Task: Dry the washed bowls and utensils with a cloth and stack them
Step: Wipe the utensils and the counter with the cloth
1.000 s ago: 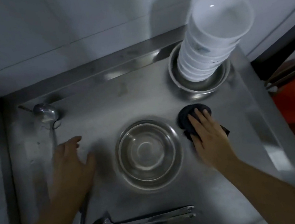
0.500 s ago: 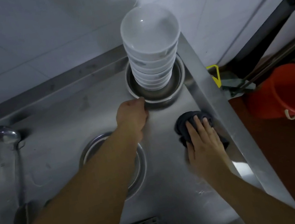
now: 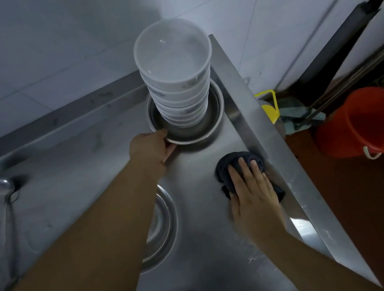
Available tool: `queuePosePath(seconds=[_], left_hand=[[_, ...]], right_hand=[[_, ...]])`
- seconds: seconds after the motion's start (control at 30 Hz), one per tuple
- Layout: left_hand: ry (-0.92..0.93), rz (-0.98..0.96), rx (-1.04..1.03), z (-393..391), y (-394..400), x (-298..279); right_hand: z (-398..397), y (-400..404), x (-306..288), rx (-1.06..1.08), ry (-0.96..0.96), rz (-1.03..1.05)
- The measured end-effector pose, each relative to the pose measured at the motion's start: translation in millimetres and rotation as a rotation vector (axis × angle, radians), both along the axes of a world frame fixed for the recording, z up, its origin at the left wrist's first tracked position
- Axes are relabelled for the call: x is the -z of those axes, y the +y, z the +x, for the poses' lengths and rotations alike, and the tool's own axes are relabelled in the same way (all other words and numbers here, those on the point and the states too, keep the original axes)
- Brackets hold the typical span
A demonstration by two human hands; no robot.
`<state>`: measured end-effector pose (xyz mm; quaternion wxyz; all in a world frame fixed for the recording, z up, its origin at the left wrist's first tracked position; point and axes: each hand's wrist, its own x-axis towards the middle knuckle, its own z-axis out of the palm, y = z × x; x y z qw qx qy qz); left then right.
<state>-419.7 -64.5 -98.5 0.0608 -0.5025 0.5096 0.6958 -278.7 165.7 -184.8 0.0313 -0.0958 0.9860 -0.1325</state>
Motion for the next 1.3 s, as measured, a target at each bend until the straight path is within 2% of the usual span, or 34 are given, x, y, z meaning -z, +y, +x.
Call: queuePosePath(seconds=[0.33, 0.7, 0.83, 1.0, 1.13, 1.23, 1.3], left_hand=[[-0.023, -0.126, 0.052, 28.0, -59.7, 5.9], [-0.105, -0.151, 0.07, 65.7, -127.6, 5.2], [-0.124, -0.175, 0.094, 70.4, -140.2, -2.1], [-0.113, -0.165, 0.09, 77.7, -157.0, 3.2], [-0.101, -0.156, 0.083, 81.3, -162.3, 7.7], [-0.092, -0.141, 0.065, 83.6, -165.4, 12.9], [-0.075, -0.132, 0.06, 85.5, -167.7, 16.6]], right_hand=[[0.0, -0.6, 0.7, 0.008, 0.018, 0.004], [-10.8, -4.9, -4.3, -0.029, -0.026, 0.071], [-57.4, -24.9, -9.7, -0.057, -0.007, 0.046], [-153.6, -69.8, -12.6, -0.067, -0.002, 0.003], [-226.4, -119.9, -15.9, 0.018, -0.028, -0.1], [-238.7, -142.8, -17.0, 0.108, -0.049, -0.095], [-229.9, -136.2, -17.2, -0.116, -0.018, -0.065]])
